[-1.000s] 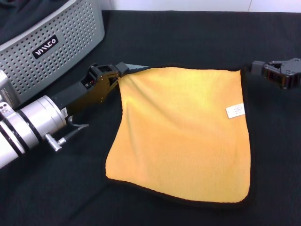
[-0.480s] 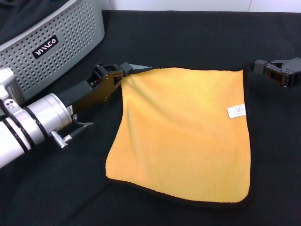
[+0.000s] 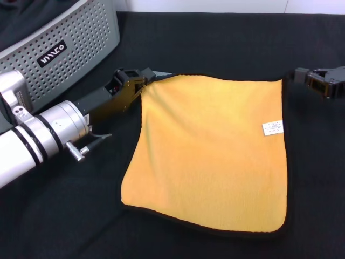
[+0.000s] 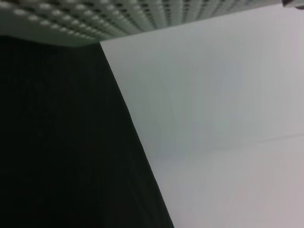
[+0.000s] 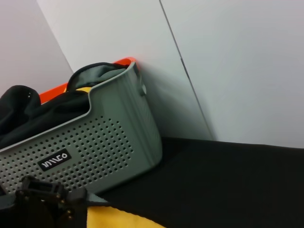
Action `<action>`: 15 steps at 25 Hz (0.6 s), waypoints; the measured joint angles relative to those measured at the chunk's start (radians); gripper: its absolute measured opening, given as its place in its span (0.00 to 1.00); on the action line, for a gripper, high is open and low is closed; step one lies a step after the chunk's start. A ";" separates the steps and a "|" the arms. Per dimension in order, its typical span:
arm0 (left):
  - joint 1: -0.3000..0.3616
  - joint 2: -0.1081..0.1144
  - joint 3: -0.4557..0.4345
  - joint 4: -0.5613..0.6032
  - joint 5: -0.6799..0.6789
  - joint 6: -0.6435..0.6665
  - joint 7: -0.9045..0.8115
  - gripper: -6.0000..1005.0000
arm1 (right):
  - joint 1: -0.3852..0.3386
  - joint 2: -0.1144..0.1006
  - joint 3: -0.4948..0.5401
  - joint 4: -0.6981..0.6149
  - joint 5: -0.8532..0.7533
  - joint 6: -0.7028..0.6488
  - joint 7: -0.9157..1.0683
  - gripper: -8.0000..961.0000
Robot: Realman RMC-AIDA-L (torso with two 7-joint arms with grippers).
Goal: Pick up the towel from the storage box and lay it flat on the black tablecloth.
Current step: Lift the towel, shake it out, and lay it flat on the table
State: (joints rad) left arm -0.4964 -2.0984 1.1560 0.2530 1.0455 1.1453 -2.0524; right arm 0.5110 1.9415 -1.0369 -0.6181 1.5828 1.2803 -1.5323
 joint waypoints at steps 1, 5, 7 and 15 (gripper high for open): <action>-0.001 0.000 0.000 0.000 0.000 -0.005 0.000 0.08 | 0.000 -0.001 0.000 0.000 0.000 -0.004 0.000 0.06; -0.009 0.000 0.001 0.000 0.000 -0.040 0.000 0.11 | 0.000 -0.004 0.000 0.000 0.000 -0.022 0.000 0.06; -0.013 0.001 0.003 0.000 0.000 -0.052 0.000 0.12 | 0.003 -0.004 0.000 0.000 0.000 -0.031 -0.001 0.06; -0.026 0.000 0.002 0.001 0.000 -0.081 0.010 0.17 | 0.006 0.008 0.023 0.000 0.011 -0.054 -0.069 0.06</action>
State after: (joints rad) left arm -0.5220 -2.0985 1.1581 0.2538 1.0459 1.0642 -2.0422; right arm 0.5172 1.9492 -1.0135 -0.6182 1.5937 1.2260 -1.6016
